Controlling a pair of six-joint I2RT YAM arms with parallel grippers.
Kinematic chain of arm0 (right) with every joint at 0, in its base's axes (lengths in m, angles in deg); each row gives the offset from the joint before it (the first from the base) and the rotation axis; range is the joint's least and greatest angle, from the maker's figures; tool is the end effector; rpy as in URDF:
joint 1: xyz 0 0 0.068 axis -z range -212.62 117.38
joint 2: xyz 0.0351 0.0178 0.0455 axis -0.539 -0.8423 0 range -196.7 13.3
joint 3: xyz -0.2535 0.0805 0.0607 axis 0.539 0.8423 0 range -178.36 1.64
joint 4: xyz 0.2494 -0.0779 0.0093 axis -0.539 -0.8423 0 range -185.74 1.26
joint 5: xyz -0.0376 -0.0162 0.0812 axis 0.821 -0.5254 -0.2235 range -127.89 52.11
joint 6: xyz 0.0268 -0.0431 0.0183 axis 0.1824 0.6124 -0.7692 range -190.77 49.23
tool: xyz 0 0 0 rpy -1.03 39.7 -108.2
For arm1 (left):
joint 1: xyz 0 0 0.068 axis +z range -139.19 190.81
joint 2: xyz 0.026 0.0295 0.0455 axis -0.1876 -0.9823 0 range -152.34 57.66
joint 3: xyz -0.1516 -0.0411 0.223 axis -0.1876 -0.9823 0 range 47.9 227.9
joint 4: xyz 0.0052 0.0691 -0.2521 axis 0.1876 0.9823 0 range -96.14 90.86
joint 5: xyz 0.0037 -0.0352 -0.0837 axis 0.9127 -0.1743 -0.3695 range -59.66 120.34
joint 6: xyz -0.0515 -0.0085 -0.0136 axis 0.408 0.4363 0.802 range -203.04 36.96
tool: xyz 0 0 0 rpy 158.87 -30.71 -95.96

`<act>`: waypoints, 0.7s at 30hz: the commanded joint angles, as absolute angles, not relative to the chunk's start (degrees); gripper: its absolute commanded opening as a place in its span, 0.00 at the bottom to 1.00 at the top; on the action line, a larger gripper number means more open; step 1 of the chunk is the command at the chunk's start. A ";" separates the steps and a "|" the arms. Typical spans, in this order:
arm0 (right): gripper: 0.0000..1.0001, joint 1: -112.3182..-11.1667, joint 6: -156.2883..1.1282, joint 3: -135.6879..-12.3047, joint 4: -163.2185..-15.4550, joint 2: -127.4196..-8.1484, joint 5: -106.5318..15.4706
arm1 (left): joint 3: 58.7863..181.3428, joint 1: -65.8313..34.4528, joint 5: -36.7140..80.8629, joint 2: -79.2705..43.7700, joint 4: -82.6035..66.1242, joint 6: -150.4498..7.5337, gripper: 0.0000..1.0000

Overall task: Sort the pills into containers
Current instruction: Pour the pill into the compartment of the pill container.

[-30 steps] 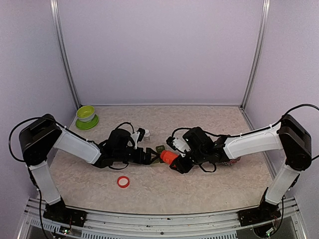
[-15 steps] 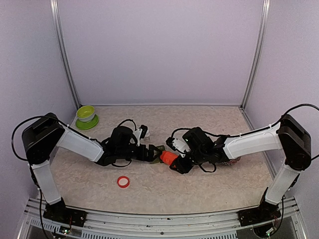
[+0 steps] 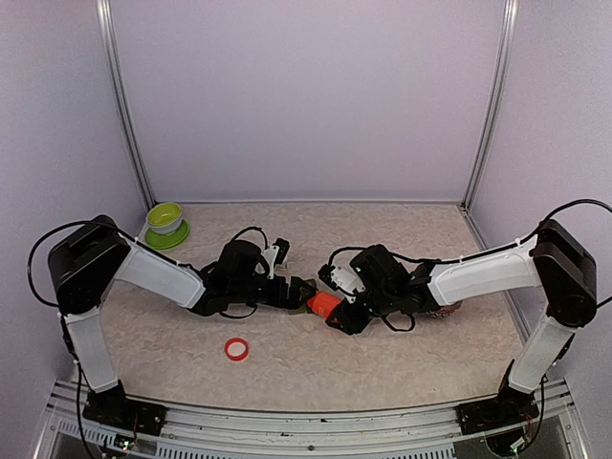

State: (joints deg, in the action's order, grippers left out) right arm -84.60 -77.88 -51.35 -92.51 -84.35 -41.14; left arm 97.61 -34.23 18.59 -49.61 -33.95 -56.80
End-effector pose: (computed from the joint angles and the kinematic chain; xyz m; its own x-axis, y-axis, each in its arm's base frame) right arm 0.2104 0.2724 0.1637 -0.5575 -0.5123 -0.6533 -0.7464 0.6538 0.1243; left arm 0.2598 -0.2705 0.1370 -0.6759 0.0643 -0.7341 0.5785 0.6635 -0.4745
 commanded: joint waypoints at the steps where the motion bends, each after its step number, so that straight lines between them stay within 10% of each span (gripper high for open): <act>1: 0.30 -84.20 -77.49 -53.47 -92.43 -84.99 -41.54 | 99.14 -34.45 18.63 -50.98 -32.71 -58.28 0.99; 21: 0.29 -84.20 -77.13 -55.69 -94.63 -85.61 -41.38 | 99.23 -34.37 18.02 -51.78 -32.89 -58.05 0.99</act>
